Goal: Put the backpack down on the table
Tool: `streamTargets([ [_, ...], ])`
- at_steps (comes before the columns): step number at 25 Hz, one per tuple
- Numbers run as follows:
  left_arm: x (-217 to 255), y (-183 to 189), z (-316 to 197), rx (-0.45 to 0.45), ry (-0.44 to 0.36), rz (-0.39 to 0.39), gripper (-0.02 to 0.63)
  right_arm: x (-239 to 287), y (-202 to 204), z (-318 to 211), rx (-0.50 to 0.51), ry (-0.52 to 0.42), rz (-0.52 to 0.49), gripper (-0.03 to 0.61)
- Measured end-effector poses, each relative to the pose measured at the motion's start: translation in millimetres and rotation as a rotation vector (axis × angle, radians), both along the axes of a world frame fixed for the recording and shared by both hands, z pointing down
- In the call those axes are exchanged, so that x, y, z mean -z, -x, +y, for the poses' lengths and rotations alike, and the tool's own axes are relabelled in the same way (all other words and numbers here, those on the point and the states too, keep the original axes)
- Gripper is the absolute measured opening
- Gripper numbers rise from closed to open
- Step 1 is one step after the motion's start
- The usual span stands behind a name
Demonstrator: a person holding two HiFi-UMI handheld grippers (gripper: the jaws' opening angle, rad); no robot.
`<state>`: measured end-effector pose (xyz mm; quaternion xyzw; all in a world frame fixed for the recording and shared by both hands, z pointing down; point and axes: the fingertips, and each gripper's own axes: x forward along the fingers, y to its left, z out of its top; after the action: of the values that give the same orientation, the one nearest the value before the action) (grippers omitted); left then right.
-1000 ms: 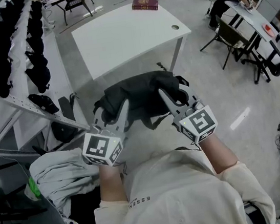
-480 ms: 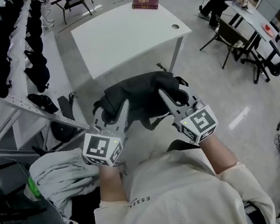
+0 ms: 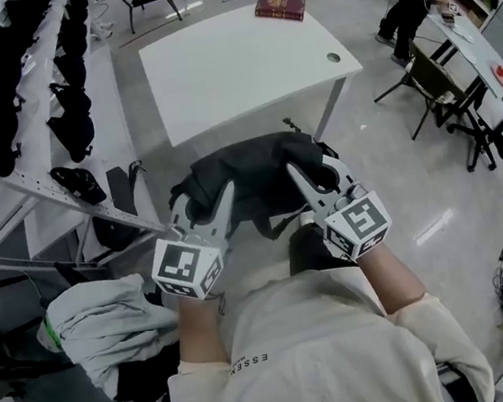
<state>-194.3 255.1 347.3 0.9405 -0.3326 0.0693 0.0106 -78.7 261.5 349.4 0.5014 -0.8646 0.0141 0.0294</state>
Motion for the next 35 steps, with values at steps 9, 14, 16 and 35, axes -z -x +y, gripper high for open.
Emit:
streamTargets([
  [9,12.1,-53.1,-85.0,0.115,-0.01,-0.019,0.061,10.4,-53.6,-98.6,0.121,-0.021,-0.016,0.071],
  [14,16.1,-92.0,-139.3,0.182,-0.004,0.0,0.061,16.7,-91.8,-160.2,0.183,-0.024,-0.001,0.07],
  [16,17.8,-107.0,-159.5,0.2,-0.007,0.006,0.061,19.5,-106.5,-182.5,0.204,-0.034,0.01,0.071],
  [35,33.5,-172.9,-328.1,0.242,-0.057,0.025,0.061,38.2,-171.2,-356.4,0.229,-0.097,0.042,0.072],
])
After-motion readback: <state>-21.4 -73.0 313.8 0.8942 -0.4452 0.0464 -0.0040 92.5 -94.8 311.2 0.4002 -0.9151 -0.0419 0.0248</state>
